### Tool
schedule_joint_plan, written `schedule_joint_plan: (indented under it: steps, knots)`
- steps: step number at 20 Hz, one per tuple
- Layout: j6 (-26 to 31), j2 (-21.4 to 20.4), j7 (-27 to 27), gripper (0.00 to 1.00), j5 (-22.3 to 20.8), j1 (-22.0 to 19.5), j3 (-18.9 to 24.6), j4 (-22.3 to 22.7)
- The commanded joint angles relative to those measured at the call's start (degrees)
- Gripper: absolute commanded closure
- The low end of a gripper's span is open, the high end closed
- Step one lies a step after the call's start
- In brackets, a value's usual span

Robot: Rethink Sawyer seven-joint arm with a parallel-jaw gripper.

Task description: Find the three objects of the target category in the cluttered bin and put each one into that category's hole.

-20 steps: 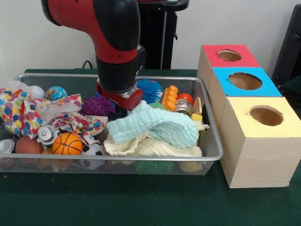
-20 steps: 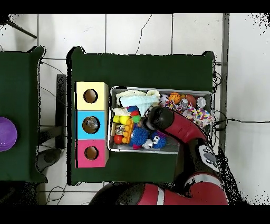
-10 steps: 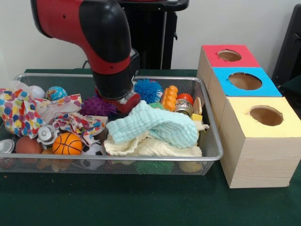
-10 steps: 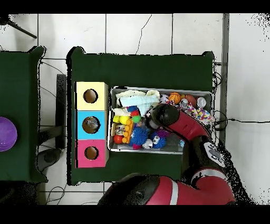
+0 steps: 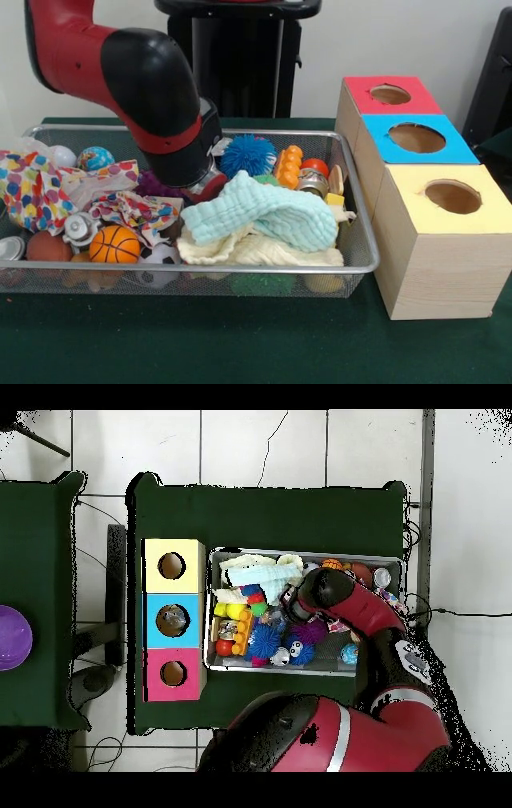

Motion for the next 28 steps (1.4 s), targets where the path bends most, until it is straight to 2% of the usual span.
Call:
schedule_joint_plan:
  steps: [1,7,12,17,20,22,23,27,28]
  knots:
    - [4.4,5.2,-0.9,1.00,-3.6,-0.7,3.6,-5.0]
    - [14.2,2.9,0.2,1.00,-4.0,-0.2,3.0,-4.2]
    - [21.2,4.1,-0.4,1.00,-4.7,-0.3,3.2,-8.0]
    - [25.5,0.8,1.5,1.00,-4.9,1.4,2.7,-6.5]
    - [25.9,-1.8,2.3,1.00,-4.7,1.6,2.5,-4.8]
    - [19.6,-3.0,3.4,1.00,-4.3,1.9,2.3,-3.0]
    - [11.4,-4.1,4.1,1.00,-4.5,2.2,2.2,-0.9]
    - [-10.2,-4.3,7.5,1.00,-7.4,3.1,1.4,1.1]
    - [-12.0,-4.6,8.2,1.00,-7.8,3.6,0.9,1.5]
